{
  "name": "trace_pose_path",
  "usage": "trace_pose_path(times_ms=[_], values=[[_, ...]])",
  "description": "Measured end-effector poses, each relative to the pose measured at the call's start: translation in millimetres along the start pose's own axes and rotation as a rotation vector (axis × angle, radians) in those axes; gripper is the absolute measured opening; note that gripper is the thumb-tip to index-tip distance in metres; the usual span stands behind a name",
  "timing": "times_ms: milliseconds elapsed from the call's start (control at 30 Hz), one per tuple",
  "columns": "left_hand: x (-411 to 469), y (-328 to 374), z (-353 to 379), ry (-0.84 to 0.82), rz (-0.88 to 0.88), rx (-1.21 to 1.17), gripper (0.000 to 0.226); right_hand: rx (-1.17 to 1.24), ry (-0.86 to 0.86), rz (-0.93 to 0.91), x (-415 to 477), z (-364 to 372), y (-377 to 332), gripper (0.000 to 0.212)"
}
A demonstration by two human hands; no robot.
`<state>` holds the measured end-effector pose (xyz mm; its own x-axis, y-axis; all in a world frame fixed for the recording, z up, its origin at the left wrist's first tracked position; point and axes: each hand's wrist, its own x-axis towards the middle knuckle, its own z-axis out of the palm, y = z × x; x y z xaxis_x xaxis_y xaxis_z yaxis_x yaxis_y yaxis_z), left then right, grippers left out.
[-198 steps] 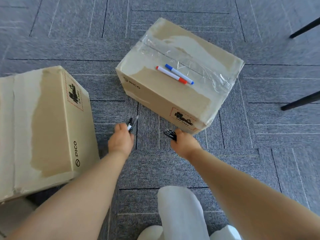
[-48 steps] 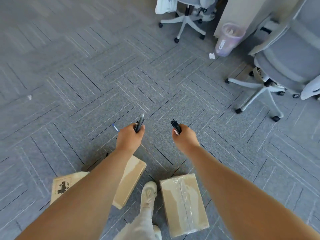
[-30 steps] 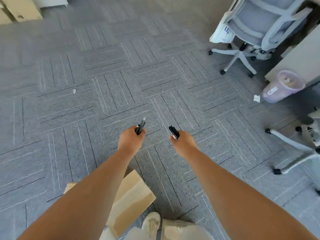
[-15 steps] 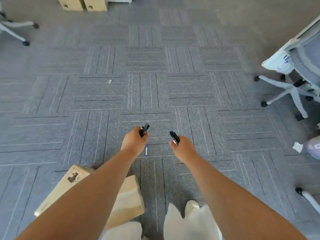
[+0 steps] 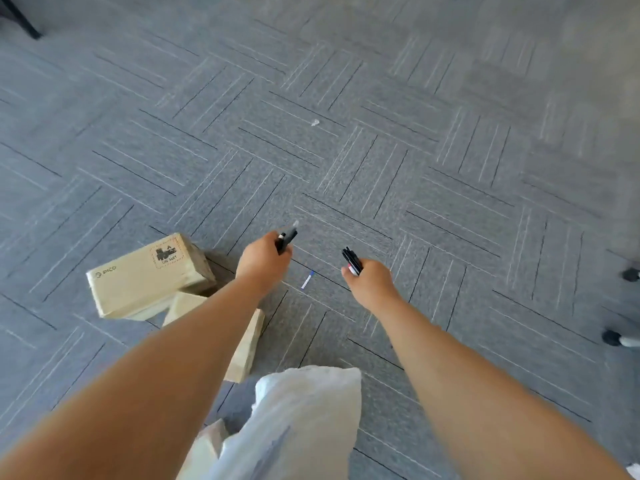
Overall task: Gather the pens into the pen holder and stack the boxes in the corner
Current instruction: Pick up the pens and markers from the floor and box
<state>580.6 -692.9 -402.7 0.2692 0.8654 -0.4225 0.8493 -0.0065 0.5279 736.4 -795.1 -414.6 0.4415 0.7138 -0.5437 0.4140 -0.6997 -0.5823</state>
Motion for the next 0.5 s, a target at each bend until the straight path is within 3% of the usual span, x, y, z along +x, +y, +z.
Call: trace_pose_path(times_ms=[67,500], values=[[14,-10,2,0.007,-0.048,0.016,0.027,-0.025,-0.020,-0.005,18,5,-5,0.035],[128,-63,3,0.083,-0.199,0.004,0.023,-0.366,-0.223,-0.145,163,59,-56,0.029]])
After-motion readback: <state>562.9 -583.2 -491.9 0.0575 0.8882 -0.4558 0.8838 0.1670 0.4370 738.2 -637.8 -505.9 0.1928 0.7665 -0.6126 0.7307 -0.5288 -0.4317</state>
